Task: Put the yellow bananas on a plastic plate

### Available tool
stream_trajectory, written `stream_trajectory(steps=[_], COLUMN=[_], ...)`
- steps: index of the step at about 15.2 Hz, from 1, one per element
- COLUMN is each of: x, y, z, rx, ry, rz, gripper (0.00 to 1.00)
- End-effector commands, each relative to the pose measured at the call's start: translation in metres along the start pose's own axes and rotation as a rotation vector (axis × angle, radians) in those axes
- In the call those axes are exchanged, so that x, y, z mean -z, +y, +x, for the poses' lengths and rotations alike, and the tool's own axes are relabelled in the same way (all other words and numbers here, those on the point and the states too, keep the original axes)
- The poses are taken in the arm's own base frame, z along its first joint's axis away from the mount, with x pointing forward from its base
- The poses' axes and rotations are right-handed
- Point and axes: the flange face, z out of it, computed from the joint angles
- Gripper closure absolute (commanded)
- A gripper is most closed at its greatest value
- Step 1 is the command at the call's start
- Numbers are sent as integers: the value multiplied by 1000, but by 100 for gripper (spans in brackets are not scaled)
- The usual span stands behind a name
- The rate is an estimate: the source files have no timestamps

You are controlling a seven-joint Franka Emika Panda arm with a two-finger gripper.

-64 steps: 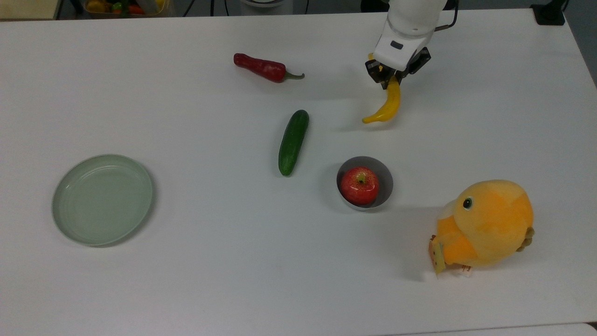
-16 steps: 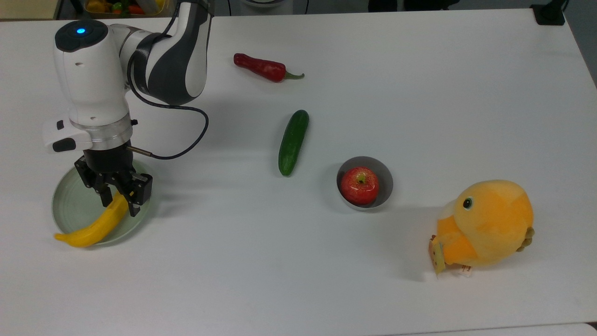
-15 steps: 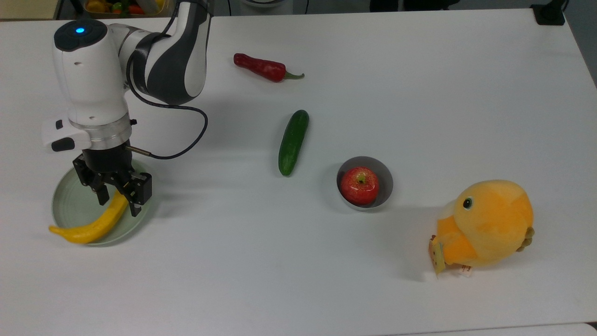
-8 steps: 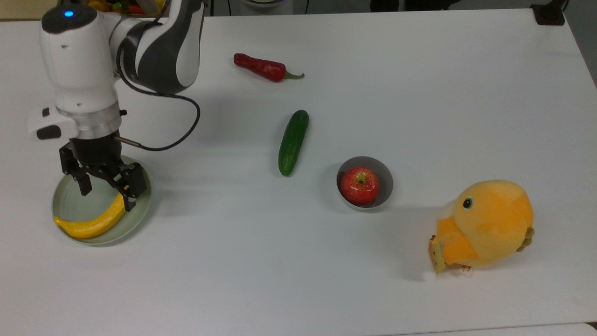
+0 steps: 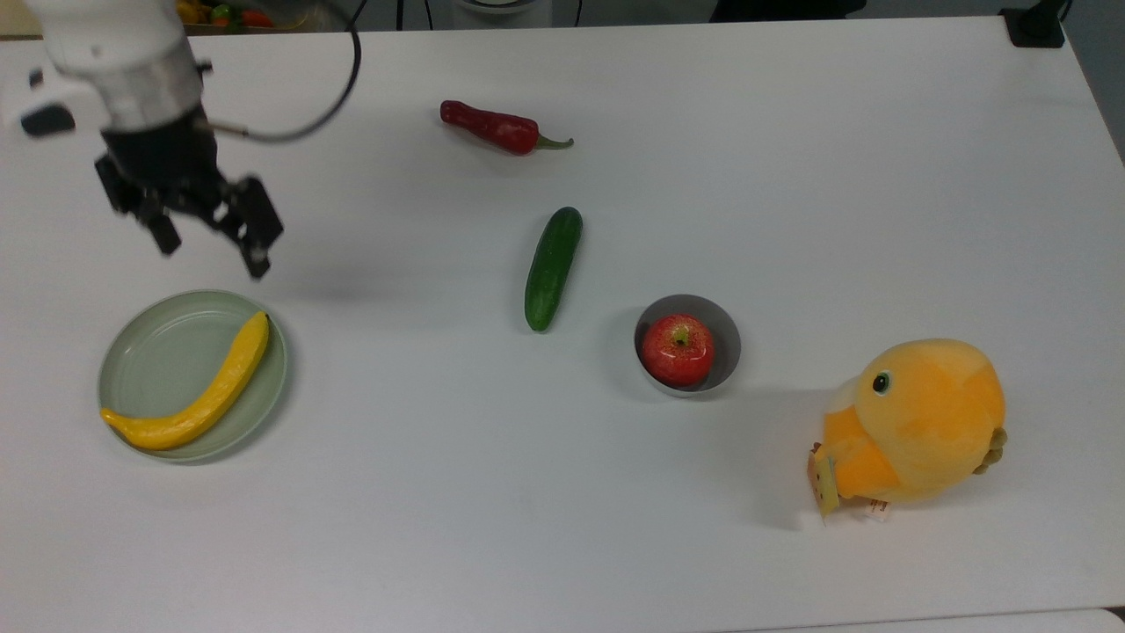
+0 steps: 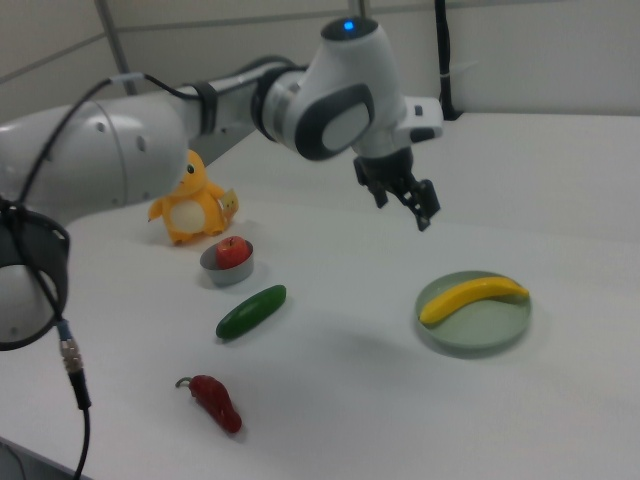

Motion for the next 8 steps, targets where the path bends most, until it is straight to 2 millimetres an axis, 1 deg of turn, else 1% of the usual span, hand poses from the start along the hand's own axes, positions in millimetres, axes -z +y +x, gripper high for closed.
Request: stream_trajectory(steps=[1, 3, 5, 7, 8], x=[69, 107, 144, 167, 173], y=[-13, -21, -47, -67, -80], z=[-37, -58, -83, -110, -122], rx=[2, -25, 2, 23, 38], ry=[-99, -171, -233, -292, -320], rz=[54, 72, 91, 85, 74], gripper=[0, 0, 0, 0, 0])
